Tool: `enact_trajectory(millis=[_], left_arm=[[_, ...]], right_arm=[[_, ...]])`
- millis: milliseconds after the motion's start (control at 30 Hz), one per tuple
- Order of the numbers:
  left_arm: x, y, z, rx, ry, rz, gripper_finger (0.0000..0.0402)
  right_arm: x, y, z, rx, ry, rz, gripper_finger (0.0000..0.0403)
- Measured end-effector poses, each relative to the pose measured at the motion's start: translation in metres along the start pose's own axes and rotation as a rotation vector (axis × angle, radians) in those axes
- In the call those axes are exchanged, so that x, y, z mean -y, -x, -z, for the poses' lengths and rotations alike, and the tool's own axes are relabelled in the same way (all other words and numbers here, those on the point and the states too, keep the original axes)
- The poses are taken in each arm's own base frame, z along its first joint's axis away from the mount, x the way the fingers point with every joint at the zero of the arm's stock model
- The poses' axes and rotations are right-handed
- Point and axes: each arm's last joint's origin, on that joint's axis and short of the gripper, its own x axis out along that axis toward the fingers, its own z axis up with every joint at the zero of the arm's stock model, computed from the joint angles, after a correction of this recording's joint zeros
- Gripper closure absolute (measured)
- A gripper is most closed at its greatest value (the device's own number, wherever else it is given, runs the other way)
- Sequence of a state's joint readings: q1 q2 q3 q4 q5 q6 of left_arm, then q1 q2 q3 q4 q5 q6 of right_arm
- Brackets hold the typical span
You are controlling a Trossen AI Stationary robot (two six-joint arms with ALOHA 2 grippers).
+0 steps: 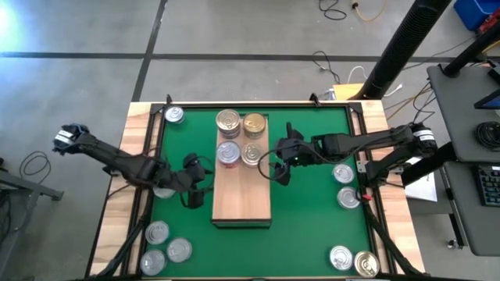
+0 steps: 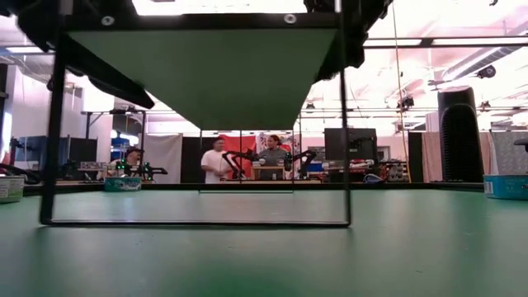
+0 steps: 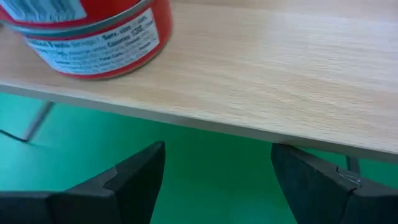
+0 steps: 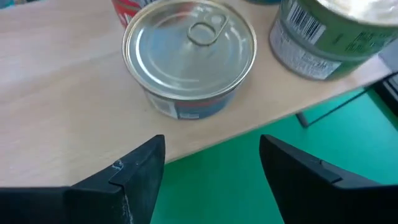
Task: Stack canned seafood by type on shelf
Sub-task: Move the shelf to the top of the table
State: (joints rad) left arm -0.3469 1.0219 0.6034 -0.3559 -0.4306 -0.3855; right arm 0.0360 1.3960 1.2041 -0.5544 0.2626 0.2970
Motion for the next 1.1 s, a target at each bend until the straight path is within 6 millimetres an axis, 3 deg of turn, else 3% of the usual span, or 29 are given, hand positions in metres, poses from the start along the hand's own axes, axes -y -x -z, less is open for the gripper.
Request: enact_trajectory(millis=[200, 500, 633, 867, 1100], left_arm=[[-0.023, -0.016, -0.006, -0.048, 0.008, -0.066, 0.0123], [-0.069, -0.025, -0.019, -0.058, -0.019, -0.191, 0.0123], [-0.086, -0.033, -0.024, -0.043, -0.016, -0.168, 0.0123], [-0.089, -0.058, -0.034, 0.039, -0.073, -0.148, 0.0123], [-0.092, -0.083, -0.04, 0.121, -0.112, -0.164, 0.0123]], right_arm=[[0.002, 0.008, 0.013, -0.123, 0.052, 0.028, 0.0161], [0.011, 0.021, 0.04, -0.339, 0.013, 0.109, 0.0148], [0.012, 0.024, 0.051, -0.369, 0.002, 0.121, 0.0142], [0.02, 0.043, 0.082, -0.455, -0.163, 0.073, 0.0132], [0.026, 0.051, 0.125, -0.538, -0.404, 0.099, 0.0127]])
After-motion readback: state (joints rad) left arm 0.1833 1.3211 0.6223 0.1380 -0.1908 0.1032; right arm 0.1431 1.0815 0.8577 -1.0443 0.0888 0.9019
